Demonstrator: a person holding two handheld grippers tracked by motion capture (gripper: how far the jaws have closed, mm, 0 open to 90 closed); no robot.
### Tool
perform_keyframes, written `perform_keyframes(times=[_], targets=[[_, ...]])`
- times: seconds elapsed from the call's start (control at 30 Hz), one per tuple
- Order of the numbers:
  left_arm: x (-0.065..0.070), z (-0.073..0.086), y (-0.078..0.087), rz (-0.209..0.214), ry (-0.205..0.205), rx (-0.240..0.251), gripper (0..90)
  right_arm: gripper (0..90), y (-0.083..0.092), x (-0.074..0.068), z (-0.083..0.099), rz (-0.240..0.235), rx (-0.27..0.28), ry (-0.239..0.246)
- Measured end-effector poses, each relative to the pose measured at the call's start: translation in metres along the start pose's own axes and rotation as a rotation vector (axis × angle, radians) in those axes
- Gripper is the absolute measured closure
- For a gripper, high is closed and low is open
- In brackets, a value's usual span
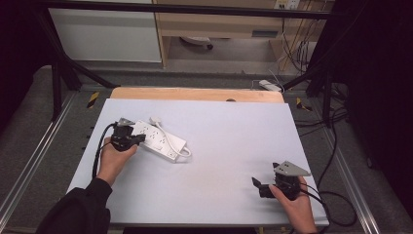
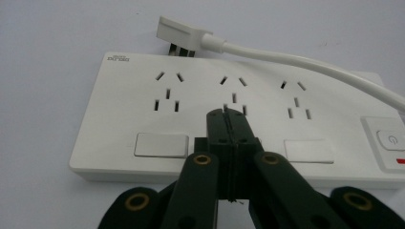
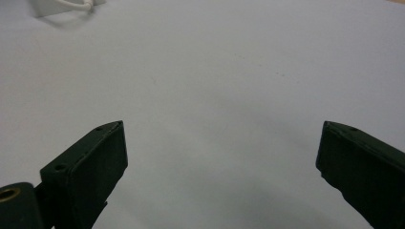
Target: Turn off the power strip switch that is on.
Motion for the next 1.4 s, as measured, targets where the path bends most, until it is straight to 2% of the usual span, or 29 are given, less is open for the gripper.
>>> perform_keyframes(times=[0.23, 0.4, 0.93, 1.03, 1.4], targets=[[-0.0022, 0.0001, -0.0015, -0.006, 0.007, 0.002, 90.0, 3.8, -0.0004, 0.0002, 0.0004, -0.001, -0.002, 0.006], [0.0009, 0.0024, -0.0049, -0.001, -0.013, -0.02, 90.0, 3.8, -0.0009, -0.0001, 0.0006, -0.004, -0.003, 0.006], [-0.0009, 0.0025, -0.0069, -0.009, 0.005, -0.007, 90.0, 3.8, -0.0013, -0.0012, 0.0012, -0.011, -0.009, 0.009], [-0.0002, 0.0029, -0.0068, -0.02, -0.007, -0.005, 90.0, 3.8, -0.0014, -0.0013, 0.0013, -0.012, -0.01, 0.01], [-0.0007, 0.004, -0.0067, -0.014, 0.002, 0.007, 90.0, 3.8, -0.0018, -0.0018, 0.0018, -0.014, -0.014, 0.01]])
Point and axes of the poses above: each handheld gripper's, and its own axes: y roughly backward along the jaws, z roughly out of its underside, x roughly to its right, the point moved 7 cm from there along -y, roughly forward along the jaws, and after that the axes turned 3 degrees about -y, right-handed, at the moved point
